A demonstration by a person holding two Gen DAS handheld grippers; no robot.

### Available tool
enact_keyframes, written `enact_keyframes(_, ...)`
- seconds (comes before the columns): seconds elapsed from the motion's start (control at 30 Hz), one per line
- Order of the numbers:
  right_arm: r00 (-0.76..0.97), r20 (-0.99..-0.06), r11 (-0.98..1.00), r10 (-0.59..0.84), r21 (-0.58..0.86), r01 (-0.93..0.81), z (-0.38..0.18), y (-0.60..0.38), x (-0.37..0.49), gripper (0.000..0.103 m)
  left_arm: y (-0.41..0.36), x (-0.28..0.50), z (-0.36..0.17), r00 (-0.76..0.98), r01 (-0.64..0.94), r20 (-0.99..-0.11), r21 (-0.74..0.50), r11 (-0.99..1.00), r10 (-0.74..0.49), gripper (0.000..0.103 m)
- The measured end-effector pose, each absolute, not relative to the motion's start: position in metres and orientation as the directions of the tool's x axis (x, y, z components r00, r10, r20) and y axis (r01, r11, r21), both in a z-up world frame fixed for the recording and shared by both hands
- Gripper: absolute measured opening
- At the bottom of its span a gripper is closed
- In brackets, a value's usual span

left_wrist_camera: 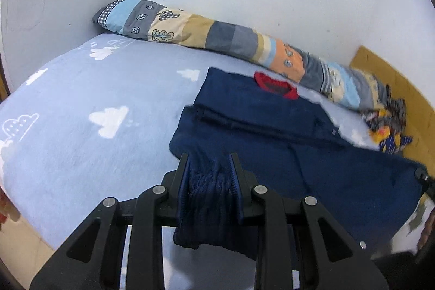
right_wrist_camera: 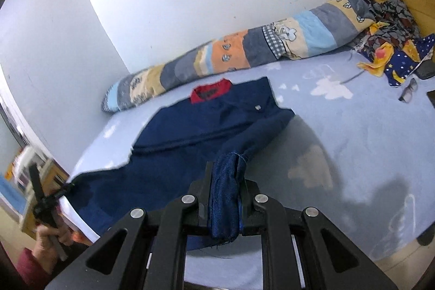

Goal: Fold large clothes

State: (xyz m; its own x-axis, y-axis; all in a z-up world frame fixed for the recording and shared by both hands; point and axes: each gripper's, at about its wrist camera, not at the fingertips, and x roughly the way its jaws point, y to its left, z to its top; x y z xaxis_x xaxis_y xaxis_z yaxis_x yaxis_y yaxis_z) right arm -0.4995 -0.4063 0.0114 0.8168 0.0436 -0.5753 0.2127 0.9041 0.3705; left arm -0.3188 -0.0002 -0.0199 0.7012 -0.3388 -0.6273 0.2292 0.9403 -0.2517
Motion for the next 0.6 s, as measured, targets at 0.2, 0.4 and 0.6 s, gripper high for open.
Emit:
enact_keyframes(0.2,0.843,-0.531,0.866,0.084,0.457,0.202,0.045,-0.431,-0.465,0.013,0.001,-0.275,0.019,0.735,0.175,-0.589,-0.316,0.933,-0.337,0.015)
enact_keyframes(0.4,0.853,-0.506,0.848,0.129,0.502,0.170,0.068,-0.448,-0.421,0.013,0.003,-0.222,0.055,0.775,0.136,-0.559,-0.308,0.941,-0.295,0.015)
enact_keyframes(0.6,0.854,-0.502,0.863,0.138,0.484,0.146,0.079,-0.444,-0.393,0.013,0.000,-0.203,0.021,0.581,0.216,-0.696,-0.368,0.904,-0.422,0.041)
